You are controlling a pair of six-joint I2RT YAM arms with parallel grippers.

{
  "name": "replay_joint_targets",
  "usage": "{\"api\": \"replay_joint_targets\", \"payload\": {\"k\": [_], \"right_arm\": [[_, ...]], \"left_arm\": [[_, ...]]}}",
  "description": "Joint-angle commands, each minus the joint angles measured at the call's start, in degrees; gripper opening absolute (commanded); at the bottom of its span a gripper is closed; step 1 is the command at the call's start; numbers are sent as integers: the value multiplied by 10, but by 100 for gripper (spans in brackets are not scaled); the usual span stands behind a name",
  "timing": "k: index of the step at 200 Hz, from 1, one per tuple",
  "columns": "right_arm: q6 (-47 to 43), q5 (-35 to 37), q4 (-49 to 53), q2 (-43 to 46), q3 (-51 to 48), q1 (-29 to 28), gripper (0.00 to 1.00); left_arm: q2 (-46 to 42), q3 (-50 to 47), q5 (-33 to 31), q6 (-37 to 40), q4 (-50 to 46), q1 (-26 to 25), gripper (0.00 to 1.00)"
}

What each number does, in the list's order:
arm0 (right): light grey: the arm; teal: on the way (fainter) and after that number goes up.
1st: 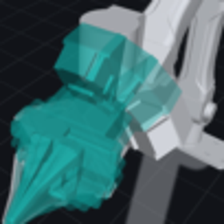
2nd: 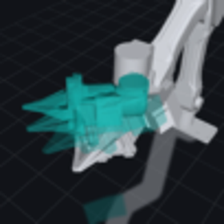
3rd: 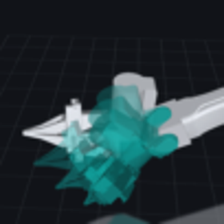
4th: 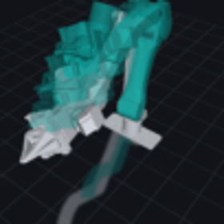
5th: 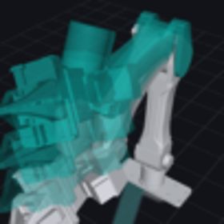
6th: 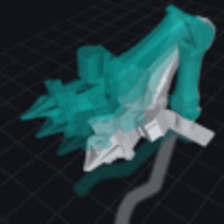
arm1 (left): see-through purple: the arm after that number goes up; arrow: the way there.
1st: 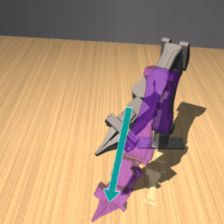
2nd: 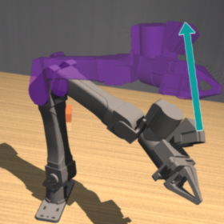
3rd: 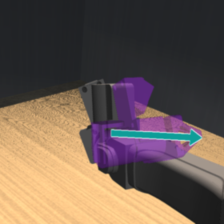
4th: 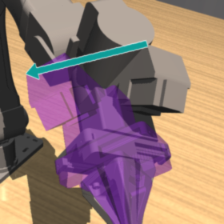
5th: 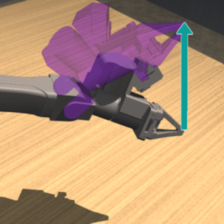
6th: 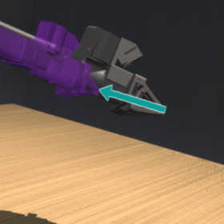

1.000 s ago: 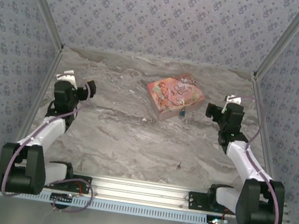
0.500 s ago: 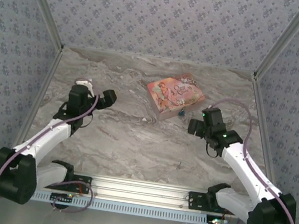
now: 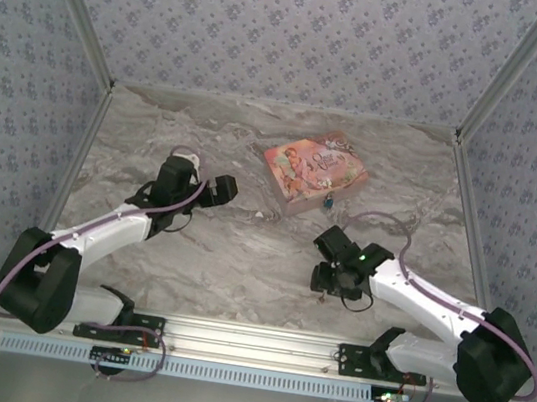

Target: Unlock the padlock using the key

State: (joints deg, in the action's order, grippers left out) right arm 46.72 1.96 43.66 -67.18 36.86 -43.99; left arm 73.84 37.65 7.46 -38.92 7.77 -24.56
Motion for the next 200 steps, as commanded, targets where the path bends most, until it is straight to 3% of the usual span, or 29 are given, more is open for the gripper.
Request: {"api": "replay_joint_targets", "payload": {"k": [1, 114, 200], "right_arm": [[52, -42, -1, 5, -24, -4, 53], [54, -42, -40, -55, -29, -22, 33], [52, -19, -15, -111, -4, -59, 12]], "left_arm": [[5, 20, -12, 1, 13, -5, 100], [8, 28, -18, 2, 1, -7, 99], [3, 32, -23, 9, -10, -7, 99]]}}
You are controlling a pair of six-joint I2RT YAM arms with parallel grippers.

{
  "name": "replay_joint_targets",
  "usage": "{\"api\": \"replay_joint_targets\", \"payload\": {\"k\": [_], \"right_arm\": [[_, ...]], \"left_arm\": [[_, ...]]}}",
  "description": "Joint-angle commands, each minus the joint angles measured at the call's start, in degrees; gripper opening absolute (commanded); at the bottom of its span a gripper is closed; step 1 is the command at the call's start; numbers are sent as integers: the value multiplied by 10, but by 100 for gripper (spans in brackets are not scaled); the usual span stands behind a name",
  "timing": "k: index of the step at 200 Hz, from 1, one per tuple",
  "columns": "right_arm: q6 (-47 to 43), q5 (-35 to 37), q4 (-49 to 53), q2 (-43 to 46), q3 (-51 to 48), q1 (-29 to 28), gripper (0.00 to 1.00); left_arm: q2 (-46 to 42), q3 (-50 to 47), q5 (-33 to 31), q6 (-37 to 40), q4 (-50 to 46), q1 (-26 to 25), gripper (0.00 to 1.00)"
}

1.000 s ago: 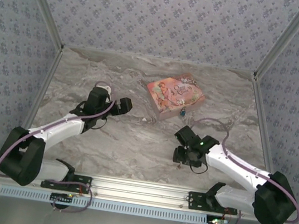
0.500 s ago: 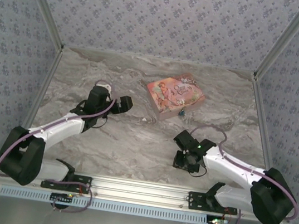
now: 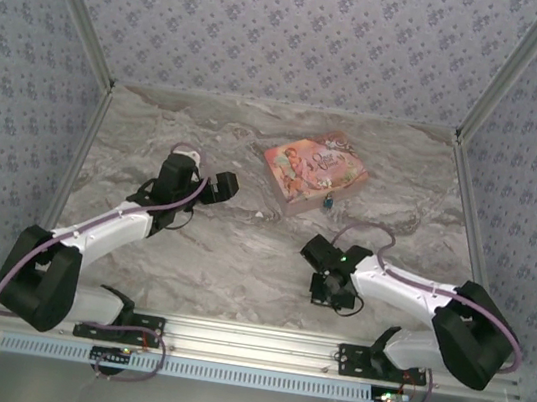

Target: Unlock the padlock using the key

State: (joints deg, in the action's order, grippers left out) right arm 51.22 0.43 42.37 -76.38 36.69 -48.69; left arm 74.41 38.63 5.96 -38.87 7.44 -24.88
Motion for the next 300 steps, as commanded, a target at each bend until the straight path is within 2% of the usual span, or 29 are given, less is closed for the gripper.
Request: {"api": "replay_joint_targets", "payload": {"k": [1, 48, 79, 103, 121, 145, 178, 197, 222, 257, 300], "right_arm": [[7, -4, -2, -19, -2, -12, 11], [-4, 21, 21, -9, 12, -12, 0], [-18, 30, 28, 24, 19, -3, 0], [-66, 13, 3, 69, 17, 22, 0], [-137, -28, -51, 115, 8, 54, 0], [-223, -135, -148, 183, -20, 122, 0], [-271, -288, -266, 260, -49, 233, 0], [-286, -373, -333, 275, -50, 277, 0], [-307, -454, -398, 271, -34, 298, 0], [-336, -522, -445, 255, -2, 300, 0], [-334, -530, -482, 244, 18, 286, 0]], "left_arm": [[-2, 22, -8, 8, -7, -3, 99], [-11, 22, -15, 14, -12, -3, 99], [-22, 25, -20, 18, -20, -3, 99], [-30, 34, -17, 24, -27, -3, 99], [-38, 41, -2, 29, -24, -3, 99], [-54, 46, 42, 40, 0, -3, 99], [-79, 54, 133, 45, 55, -3, 95], [-81, 68, 192, 38, 87, -3, 91], [-73, 94, 275, 25, 135, -3, 82], [-59, 122, 358, -7, 201, -6, 76], [-44, 139, 404, -9, 233, -32, 68]]}}
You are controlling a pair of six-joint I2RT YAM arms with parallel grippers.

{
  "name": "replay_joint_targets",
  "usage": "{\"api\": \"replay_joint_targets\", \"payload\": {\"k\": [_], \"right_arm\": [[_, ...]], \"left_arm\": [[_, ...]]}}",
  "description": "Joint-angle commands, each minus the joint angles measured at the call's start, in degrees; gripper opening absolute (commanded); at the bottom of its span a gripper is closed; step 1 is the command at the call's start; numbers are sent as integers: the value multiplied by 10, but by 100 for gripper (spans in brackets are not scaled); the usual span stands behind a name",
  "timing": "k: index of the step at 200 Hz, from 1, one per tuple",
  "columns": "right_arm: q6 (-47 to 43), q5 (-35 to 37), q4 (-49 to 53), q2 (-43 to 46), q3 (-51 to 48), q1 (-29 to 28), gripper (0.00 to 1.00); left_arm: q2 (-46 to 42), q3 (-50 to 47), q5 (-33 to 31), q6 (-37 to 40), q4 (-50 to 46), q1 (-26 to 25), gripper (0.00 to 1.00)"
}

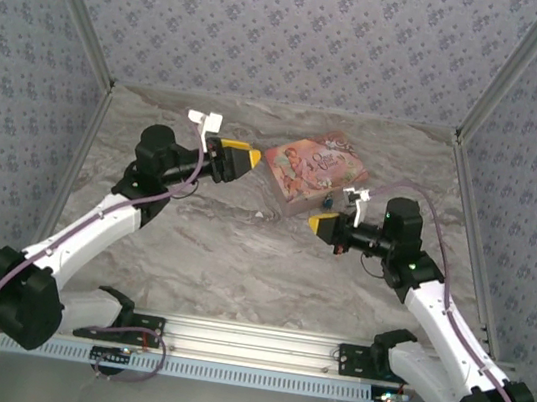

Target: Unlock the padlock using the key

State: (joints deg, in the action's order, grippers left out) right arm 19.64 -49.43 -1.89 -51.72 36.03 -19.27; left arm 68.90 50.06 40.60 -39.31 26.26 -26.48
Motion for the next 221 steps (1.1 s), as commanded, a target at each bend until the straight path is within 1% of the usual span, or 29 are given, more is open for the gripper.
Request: {"api": "replay_joint_targets", "payload": {"k": [1, 70, 113, 182, 198, 221], "right_arm": [[-18, -31, -39, -2, 25, -9, 0], [-12, -3, -74, -3, 29, -47, 0], [21, 2, -142, -2, 34, -59, 0], [19, 11, -162, -28, 60, -76, 0], [18, 13, -166, -32, 63, -76, 0], [20, 20, -172, -35, 64, -76, 0]], "left_arm": [[12, 25, 59, -5, 45, -17, 67], [65, 50, 78, -7, 52, -72, 55], [88, 59, 86, -12, 71, -100, 53], [112, 69, 98, -31, 98, -123, 48], [113, 70, 99, -32, 100, -127, 45], [113, 71, 99, -33, 102, -128, 36]]}}
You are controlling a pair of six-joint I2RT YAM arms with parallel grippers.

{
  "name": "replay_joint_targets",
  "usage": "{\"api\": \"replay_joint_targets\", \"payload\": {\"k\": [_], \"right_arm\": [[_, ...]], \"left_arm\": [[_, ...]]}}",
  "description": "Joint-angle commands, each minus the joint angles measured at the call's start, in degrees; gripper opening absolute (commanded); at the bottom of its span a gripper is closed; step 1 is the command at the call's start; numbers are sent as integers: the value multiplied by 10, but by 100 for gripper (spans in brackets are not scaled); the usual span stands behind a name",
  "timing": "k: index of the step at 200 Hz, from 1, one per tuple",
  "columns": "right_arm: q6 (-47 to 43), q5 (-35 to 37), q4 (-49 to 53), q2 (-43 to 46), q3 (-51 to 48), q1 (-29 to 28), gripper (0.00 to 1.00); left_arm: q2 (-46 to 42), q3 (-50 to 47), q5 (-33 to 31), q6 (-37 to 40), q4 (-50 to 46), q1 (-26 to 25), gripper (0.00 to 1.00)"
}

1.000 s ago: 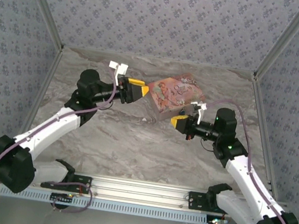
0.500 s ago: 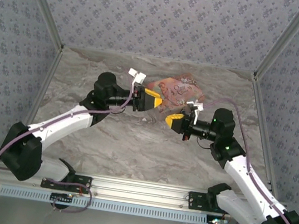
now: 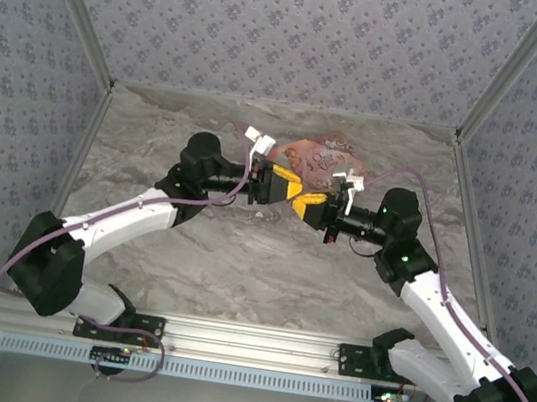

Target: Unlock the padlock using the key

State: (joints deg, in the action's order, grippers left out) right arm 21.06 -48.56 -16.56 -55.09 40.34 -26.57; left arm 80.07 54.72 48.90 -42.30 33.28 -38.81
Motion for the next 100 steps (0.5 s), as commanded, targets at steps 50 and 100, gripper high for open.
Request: {"api": "replay_joint_targets", "payload": {"k": [50, 100], "right_arm": [[12, 27, -25, -10, 18, 1, 0], [13, 29, 10, 4, 7, 21, 17]], "left_arm": [[0, 28, 15, 1, 23, -5, 7], [-12, 33, -4, 42, -39, -4, 0]]}}
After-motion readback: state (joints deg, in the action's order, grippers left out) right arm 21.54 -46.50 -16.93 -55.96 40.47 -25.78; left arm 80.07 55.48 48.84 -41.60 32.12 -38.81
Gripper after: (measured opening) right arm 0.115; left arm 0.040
